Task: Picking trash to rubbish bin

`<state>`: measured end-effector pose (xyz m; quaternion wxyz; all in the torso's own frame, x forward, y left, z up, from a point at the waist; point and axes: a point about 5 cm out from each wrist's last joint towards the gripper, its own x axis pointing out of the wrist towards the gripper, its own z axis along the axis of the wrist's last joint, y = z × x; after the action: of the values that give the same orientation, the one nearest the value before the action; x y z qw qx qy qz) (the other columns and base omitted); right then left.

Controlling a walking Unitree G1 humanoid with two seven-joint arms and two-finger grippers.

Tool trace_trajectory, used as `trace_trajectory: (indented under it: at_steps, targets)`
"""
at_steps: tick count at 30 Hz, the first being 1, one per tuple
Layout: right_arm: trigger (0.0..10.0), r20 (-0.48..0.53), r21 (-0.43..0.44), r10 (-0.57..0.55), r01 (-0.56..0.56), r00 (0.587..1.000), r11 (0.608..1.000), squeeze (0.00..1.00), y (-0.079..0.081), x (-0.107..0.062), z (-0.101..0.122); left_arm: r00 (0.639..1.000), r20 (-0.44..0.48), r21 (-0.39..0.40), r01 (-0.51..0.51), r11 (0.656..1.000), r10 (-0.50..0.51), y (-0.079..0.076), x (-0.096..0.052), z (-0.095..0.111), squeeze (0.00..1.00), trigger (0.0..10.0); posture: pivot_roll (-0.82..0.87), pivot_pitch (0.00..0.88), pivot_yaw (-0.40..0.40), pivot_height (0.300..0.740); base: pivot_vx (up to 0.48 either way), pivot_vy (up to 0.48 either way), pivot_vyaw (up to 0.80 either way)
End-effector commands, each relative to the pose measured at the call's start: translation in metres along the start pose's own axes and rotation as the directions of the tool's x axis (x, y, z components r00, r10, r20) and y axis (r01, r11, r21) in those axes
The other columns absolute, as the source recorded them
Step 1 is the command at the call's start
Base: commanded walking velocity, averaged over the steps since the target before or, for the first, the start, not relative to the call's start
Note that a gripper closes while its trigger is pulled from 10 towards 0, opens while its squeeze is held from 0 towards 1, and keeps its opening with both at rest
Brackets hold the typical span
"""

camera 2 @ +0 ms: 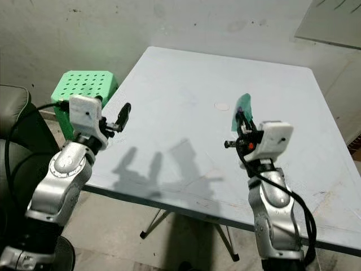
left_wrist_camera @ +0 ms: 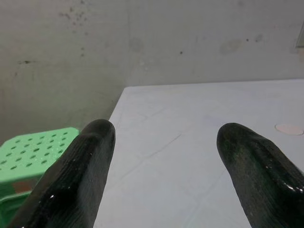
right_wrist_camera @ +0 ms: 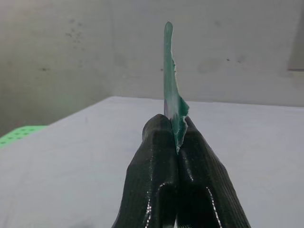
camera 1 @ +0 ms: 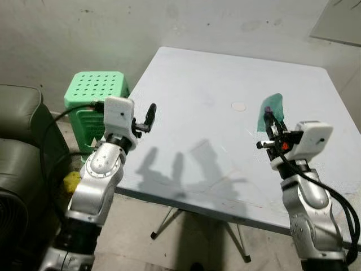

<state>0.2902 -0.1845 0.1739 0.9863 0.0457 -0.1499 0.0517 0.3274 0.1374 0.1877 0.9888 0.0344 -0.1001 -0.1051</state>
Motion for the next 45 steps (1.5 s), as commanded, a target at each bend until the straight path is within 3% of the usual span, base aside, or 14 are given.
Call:
trace_trajectory:
  at_steps: [1,3,14,38,44,45]
  targets:
    - [10.0,0.024,-0.008,-0.025,0.025,0.999,1.0,0.0,-0.002,-0.002,0.004,1.0,0.025,-0.005,0.0,1.0,0.001,0.001,-0.003,0.002,0.0,10.0,-0.05,0.058,-0.035,0.74,0.0,0.0,0.0]
    - [10.0,0.026,-0.014,-0.043,0.043,0.999,0.999,0.0,-0.002,-0.002,0.002,0.999,0.05,-0.036,0.002,0.999,0.0,0.001,-0.005,0.003,0.0,10.0,-0.05,0.051,-0.036,0.74,0.0,0.0,0.0]
    - [10.0,-0.046,-0.084,-0.077,0.073,0.996,0.994,0.0,0.0,0.004,-0.009,0.999,0.044,-0.03,-0.027,0.999,0.028,0.008,0.0,0.003,0.0,10.0,-0.04,0.031,-0.046,0.74,0.0,0.0,0.0]
    - [10.0,-0.094,-0.154,-0.114,0.098,0.989,0.983,0.0,-0.005,-0.005,-0.014,0.998,0.021,-0.067,0.063,0.996,-0.062,-0.018,0.001,-0.005,0.0,10.0,-0.08,0.014,-0.039,0.74,0.0,0.0,-0.77]
    - [10.0,-0.099,-0.164,-0.127,0.11,0.987,0.98,0.0,-0.007,-0.008,-0.015,0.997,0.003,-0.072,0.071,0.995,-0.071,-0.021,0.004,-0.009,0.0,10.0,-0.09,0.01,-0.028,0.74,0.0,-0.48,-0.76]
    - [10.0,-0.097,-0.165,-0.132,0.114,0.987,0.98,0.0,-0.008,-0.009,-0.014,0.997,0.002,-0.133,0.074,0.988,-0.075,-0.023,0.004,-0.009,0.0,10.0,-0.1,0.008,-0.023,0.74,0.0,0.0,-0.76]
